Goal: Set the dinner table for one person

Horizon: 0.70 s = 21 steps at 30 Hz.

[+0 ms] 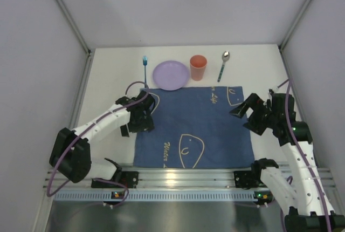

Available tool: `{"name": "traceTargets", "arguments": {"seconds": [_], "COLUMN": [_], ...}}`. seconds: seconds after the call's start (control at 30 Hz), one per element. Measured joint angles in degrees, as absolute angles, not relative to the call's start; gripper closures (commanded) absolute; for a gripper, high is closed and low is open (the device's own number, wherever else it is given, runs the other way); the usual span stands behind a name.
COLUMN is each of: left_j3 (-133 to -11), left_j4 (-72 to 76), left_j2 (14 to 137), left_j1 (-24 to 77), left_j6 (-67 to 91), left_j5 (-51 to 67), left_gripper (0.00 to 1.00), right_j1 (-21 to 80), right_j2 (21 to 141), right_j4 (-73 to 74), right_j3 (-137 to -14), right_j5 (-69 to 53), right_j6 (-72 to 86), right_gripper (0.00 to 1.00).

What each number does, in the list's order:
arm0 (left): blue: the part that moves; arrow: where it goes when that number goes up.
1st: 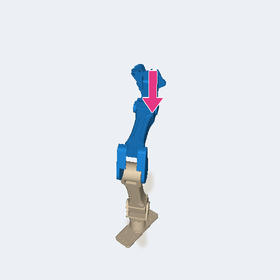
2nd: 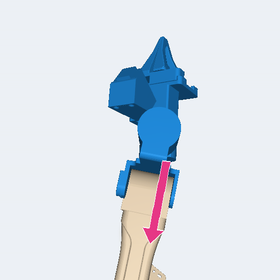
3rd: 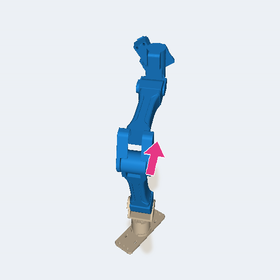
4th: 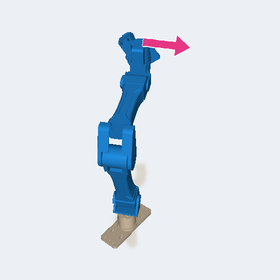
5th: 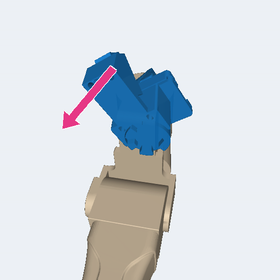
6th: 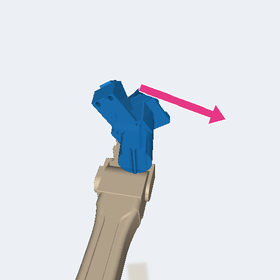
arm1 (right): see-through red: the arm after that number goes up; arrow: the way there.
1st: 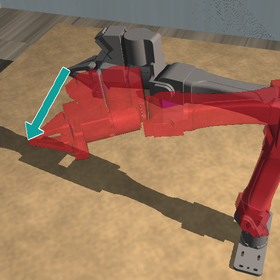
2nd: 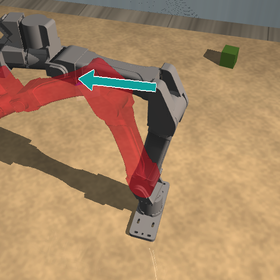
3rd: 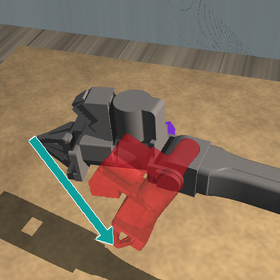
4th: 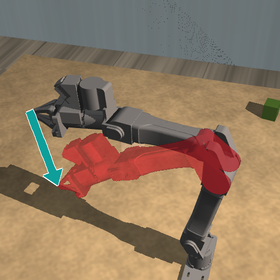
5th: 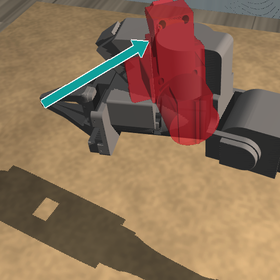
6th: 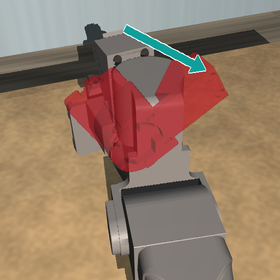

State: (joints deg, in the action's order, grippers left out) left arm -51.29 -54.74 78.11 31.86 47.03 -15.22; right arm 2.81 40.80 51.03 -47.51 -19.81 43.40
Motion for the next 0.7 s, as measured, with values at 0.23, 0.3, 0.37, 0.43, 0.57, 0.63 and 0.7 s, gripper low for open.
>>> {"name": "traceTargets", "arguments": {"seconds": [0.23,0.3,0.37,0.43,0.57,0.63,0.7], "left_j3": [-65.12,-67.68,-68.16,-68.29,-76.34,-85.49,-93.80], "left_j4": [-58.96,-55.88,-50.61,-46.19,-38.52,-37.17,-36.23], "left_j2": [75.31,74.37,74.35,76.07,91.35,102.65,112.14], "left_j1": [31.55,30.37,27.81,23.75,12.84,10.52,10.09], "left_j6": [44.93,42.24,39.79,38.46,35.92,34.83,34.02], "left_j5": [-21.12,-22.44,-22.76,-20.21,-11.00,-7.66,-3.97], "left_gripper": [0.02,0.02,0.02,0.02,0.06,0.13,0.14], "right_j1": [2.81,2.81,2.81,2.81,2.81,2.55,2.37], "right_j2": [43.00,44.86,47.79,50.98,53.34,55.61,59.57], "right_j4": [50.48,50.63,50.92,50.92,48.71,48.49,46.87], "right_j3": [-47.24,-47.62,-49.80,-53.43,-58.41,-59.44,-60.16], "right_j5": [-19.79,-18.83,-16.34,-12.84,-2.74,-1.50,-3.77], "right_j6": [41.67,40.60,39.22,37.76,37.54,36.80,35.66], "right_gripper": [0.00,0.00,0.00,0.00,0.00,0.00,0.00]}}
